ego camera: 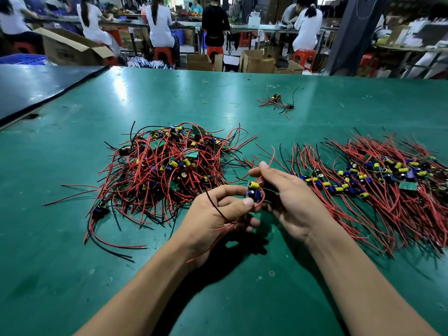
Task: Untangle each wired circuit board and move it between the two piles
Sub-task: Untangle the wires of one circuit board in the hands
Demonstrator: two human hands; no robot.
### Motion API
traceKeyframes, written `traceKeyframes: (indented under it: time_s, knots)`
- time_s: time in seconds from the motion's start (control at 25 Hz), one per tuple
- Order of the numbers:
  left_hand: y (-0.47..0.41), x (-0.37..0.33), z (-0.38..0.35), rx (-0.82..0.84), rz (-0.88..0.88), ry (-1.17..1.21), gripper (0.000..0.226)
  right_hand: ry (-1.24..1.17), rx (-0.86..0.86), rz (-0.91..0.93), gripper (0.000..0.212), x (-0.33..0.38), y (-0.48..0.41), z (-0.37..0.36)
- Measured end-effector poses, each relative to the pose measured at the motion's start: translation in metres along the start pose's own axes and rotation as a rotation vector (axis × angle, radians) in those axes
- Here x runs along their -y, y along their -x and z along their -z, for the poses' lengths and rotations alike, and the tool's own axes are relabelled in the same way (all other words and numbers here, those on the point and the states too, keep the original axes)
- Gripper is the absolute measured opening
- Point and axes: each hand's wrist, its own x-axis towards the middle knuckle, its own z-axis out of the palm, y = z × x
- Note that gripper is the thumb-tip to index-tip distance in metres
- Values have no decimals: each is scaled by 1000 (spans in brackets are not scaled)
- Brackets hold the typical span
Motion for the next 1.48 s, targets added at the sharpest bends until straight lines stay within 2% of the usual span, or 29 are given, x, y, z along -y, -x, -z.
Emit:
traceKeyframes:
  time_s: [0.2, 0.32, 0.44, 0.8, 0.96, 1.08, 1.28, 1.48]
  knots:
    - [-2, -8, 1, -16, 44, 121, 44, 96, 146, 60, 13, 1, -3, 10]
    - [-4, -10, 5, -8, 53, 127, 27, 152, 317, 85, 34, 0, -2, 14]
    - [-4, -10, 9, 4, 51, 114, 18, 104, 396, 88, 40, 0, -2, 15]
    - [1, -10, 7, 21, 32, 63, 24, 108, 315, 60, 29, -3, -4, 10]
    - [0, -5, 3, -49, 22, 7, 7, 116, 270, 43, 15, -4, -4, 7]
    - [-2, -1, 5, -53, 23, -80, 10, 161, 201, 89, 22, -3, -4, 8]
    - [0, 5, 3, 38, -58, -292, 7, 194, 92, 115, 34, -1, -4, 12]
    - [-1, 6, 4, 42, -104, -432, 8, 146, 89, -37, 32, 2, -3, 12]
